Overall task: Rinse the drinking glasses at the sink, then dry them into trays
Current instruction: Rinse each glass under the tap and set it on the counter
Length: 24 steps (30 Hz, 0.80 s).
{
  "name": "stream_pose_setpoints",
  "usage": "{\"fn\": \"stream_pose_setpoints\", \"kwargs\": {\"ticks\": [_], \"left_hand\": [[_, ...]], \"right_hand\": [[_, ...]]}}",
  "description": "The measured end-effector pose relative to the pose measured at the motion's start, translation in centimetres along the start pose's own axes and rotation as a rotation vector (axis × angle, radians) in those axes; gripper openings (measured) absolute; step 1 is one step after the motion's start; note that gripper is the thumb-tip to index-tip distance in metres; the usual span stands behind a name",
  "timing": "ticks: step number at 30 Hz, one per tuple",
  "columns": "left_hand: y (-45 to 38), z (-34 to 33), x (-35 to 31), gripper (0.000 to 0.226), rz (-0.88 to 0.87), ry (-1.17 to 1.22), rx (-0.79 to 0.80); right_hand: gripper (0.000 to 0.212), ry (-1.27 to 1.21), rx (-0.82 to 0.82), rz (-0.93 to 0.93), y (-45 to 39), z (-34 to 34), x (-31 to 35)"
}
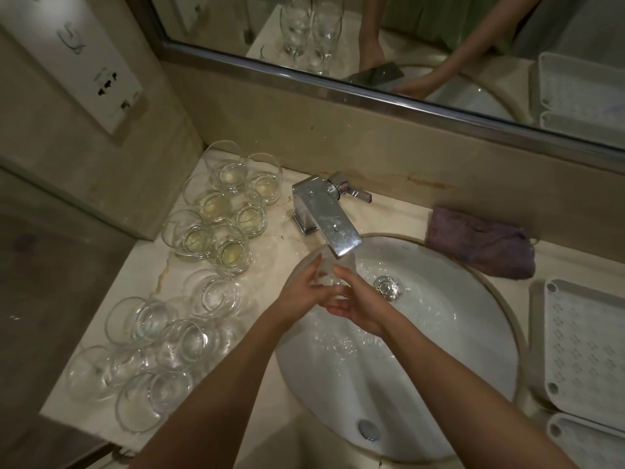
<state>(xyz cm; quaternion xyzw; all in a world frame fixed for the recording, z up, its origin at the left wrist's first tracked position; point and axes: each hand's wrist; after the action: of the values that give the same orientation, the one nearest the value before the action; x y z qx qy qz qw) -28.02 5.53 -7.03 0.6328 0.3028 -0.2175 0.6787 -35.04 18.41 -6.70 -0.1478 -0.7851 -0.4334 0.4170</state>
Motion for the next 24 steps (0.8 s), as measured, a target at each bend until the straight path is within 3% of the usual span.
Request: {"fn": "stream_pose_setpoints", "kwargs": {"ticks": [5, 8, 13, 16, 19, 24], "left_hand": [[-0.3, -0.9, -0.1, 0.087, -0.009, -0.007, -0.042], [-0.5, -0.9, -0.5, 0.080, -0.038, -0.014, -0.026], [0.0, -1.1, -1.6, 0.071, -0.086, -0.036, 0.000], [0.0, -1.7, -1.3, 0.067, -0.105, -0.021, -0.082], [-0.2, -1.7, -1.1, 0.065, -0.079, 0.141, -0.115], [-0.7, -0.6, -0.7, 0.062, 0.059, 0.412, 0.133]], "right_hand": [[0.047, 0.207, 0.027, -0.083, 0.1, 0.4, 0.2], [0.054, 0.168, -0.033, -0.062, -0.1, 1.1, 0.1], [0.022, -0.092, -0.150, 0.084, -0.4, 2.1, 1.0], [0.017, -0.165, -0.232, 0.087, -0.6, 1.9, 1.5], [0.025, -0.260, -0.310, 0.114, -0.9, 1.7, 1.8], [0.033, 0.076, -0.268, 0.154, -0.1, 1.4, 2.1]]}}
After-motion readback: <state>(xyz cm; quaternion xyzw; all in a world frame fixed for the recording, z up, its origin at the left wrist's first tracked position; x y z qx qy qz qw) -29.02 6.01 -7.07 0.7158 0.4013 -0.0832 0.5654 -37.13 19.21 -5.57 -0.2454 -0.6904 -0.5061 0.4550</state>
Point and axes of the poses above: each hand's wrist, its own y-axis away from the middle knuckle, its own z-axis out of the back of the hand, x = y × z, and after that the axes turned 15 degrees about z, right-handed
